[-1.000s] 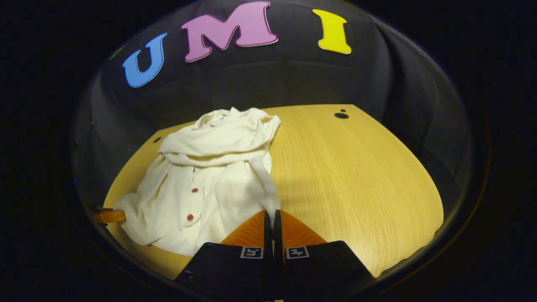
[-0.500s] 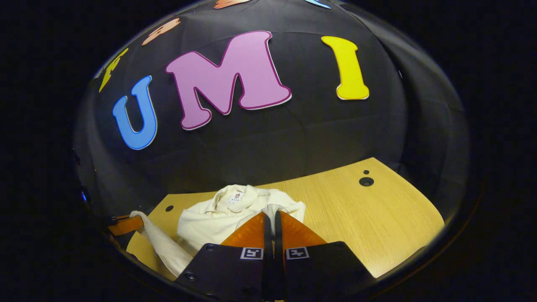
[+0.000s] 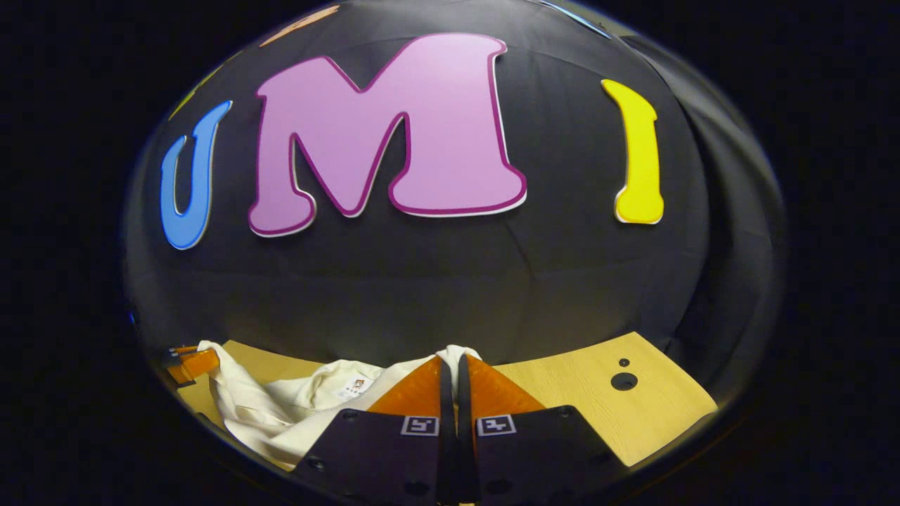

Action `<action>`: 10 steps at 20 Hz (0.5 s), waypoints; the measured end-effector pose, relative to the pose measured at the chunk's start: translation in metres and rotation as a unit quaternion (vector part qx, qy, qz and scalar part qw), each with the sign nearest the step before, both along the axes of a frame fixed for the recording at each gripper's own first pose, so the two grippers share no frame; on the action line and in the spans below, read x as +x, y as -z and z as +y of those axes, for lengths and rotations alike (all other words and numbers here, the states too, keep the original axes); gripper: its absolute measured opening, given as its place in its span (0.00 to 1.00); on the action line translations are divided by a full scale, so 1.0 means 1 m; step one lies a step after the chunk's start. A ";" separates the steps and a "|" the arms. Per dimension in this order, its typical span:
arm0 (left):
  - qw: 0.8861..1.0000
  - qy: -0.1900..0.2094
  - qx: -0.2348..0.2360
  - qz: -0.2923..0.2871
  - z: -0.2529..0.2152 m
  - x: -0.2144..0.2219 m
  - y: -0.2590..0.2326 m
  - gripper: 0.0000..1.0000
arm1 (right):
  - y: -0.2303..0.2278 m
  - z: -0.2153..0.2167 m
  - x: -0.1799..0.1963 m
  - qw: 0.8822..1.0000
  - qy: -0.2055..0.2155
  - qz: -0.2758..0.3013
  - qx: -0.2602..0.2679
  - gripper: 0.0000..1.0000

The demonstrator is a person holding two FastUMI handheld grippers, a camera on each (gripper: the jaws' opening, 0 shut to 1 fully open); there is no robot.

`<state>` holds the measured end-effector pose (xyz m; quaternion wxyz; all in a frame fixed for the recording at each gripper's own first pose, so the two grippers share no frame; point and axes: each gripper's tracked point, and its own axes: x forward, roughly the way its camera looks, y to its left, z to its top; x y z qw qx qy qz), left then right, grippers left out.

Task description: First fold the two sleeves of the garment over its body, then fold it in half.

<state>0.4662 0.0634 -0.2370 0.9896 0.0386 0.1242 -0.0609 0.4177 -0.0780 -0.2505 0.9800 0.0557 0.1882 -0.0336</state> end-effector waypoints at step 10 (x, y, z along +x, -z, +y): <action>0.996 -0.088 -0.019 0.013 0.029 0.027 0.050 1.00 | 0.067 -0.001 0.025 0.995 -0.037 0.042 -0.087 0.66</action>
